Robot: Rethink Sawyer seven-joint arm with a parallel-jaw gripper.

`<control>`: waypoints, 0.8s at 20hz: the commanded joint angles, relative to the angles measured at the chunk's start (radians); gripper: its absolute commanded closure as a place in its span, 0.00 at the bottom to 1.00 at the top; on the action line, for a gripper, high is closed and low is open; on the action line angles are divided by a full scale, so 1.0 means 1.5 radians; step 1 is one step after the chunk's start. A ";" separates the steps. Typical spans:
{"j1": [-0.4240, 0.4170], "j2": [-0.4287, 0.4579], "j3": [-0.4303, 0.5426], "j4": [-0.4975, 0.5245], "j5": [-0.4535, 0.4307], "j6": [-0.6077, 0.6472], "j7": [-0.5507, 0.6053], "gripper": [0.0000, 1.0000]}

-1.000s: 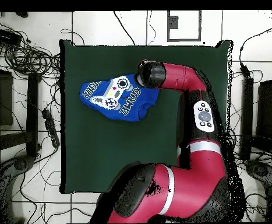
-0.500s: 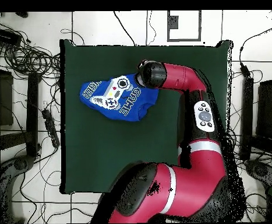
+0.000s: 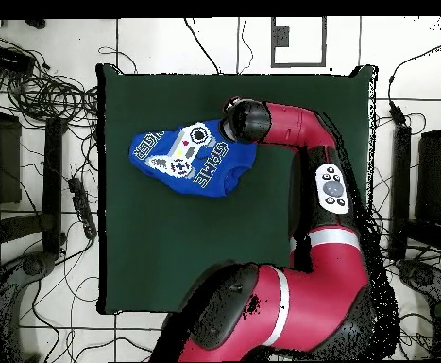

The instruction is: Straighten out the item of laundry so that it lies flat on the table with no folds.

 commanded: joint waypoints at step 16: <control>-0.011 -0.026 0.148 -0.208 -0.105 0.300 -0.482 1.00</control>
